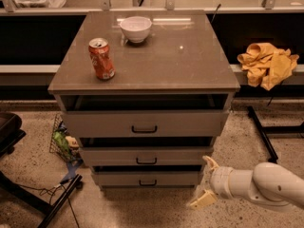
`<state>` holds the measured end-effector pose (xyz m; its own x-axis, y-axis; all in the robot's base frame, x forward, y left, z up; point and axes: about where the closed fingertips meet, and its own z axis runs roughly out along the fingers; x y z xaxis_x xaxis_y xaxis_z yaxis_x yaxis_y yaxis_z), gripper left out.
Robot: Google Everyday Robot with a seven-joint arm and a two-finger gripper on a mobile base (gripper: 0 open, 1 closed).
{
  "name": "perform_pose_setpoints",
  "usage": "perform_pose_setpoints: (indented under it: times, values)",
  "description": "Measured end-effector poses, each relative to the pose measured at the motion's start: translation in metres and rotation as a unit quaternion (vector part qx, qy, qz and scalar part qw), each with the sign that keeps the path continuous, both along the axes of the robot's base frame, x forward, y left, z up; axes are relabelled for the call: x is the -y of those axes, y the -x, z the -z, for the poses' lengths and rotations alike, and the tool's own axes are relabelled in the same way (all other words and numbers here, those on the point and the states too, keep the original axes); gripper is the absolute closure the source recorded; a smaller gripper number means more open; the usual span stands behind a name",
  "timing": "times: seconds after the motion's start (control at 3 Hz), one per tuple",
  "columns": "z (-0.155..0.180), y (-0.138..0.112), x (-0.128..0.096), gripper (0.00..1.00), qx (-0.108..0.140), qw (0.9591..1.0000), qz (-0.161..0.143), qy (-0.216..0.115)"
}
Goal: Open bottom drawer
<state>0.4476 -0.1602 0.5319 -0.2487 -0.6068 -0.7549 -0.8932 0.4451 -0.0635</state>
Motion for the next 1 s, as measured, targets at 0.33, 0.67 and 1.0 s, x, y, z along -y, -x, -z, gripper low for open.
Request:
perform_pose_setpoints:
  times: [0.33,0.67,1.0]
  values:
    - [0.062,-0.012,-0.009,0.0,0.015,0.9997,0.006,-0.02]
    - [0.121,-0.02,-0.017,0.0,0.03,0.9993,-0.001,-0.023]
    - [0.163,-0.028,-0.023,0.0,0.036,0.9992,-0.008,-0.016]
